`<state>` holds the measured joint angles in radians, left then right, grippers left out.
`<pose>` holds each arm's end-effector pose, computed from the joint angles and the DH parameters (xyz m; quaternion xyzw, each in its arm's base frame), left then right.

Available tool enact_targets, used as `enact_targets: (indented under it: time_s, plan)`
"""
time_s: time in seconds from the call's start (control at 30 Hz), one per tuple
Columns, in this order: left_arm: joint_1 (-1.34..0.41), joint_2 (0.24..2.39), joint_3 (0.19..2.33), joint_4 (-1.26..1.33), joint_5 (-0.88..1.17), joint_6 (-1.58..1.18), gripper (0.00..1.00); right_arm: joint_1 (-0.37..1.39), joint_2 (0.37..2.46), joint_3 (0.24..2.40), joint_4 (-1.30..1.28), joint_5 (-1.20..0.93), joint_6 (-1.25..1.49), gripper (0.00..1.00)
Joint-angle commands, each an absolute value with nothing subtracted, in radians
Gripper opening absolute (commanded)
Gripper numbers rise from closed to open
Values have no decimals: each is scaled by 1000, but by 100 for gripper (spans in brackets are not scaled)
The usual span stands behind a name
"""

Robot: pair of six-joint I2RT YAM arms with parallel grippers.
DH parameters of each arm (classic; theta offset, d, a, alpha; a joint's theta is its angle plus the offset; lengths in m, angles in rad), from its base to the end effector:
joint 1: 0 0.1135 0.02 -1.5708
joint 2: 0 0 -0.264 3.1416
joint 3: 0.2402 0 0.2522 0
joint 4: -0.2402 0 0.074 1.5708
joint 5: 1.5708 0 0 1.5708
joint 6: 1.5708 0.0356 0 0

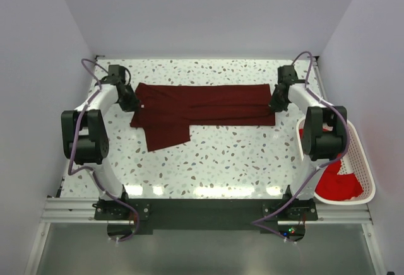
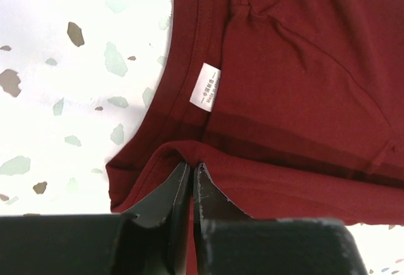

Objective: Fold and stack the t-shirts
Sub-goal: Fold the tshirt

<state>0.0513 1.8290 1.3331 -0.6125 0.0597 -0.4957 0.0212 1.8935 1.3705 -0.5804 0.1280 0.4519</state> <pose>0.3799 0.0174 0.2069 -0.2562 0.9386 -0.0788 0.2170 0.3952 0.0038 0.1959 0.2219 0.9452 -0.0063 0.2393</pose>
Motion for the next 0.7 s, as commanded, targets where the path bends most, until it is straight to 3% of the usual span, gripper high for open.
enact_targets:
  time_s: [0.0,0.13,0.2,0.4,0.43,0.47,0.57,0.67]
  plan:
    - [61,1876,1355,-555,23,-497,11,2,1916,1408,-565,167,446,7]
    - [61,1901,1367,-535,21,-499,24,3,1953,1407,-551,169,446,8]
    - [61,1908,1381,-537,21,-494,35,2,1965,1404,-551,173,448,12]
    - [55,1803,1342,-526,8,-497,62,3,1879,1376,-549,169,440,47]
    - [51,1751,1329,-528,2,-499,73,5,1856,1371,-552,166,437,55]
    - [45,1724,1304,-532,-23,-499,77,5,1835,1361,-552,166,436,58]
    - [8,1620,1232,-555,-84,-500,86,20,1744,1316,-554,156,423,68]
    - [-73,1510,1117,-575,-121,-515,87,69,1658,1255,-555,163,408,74]
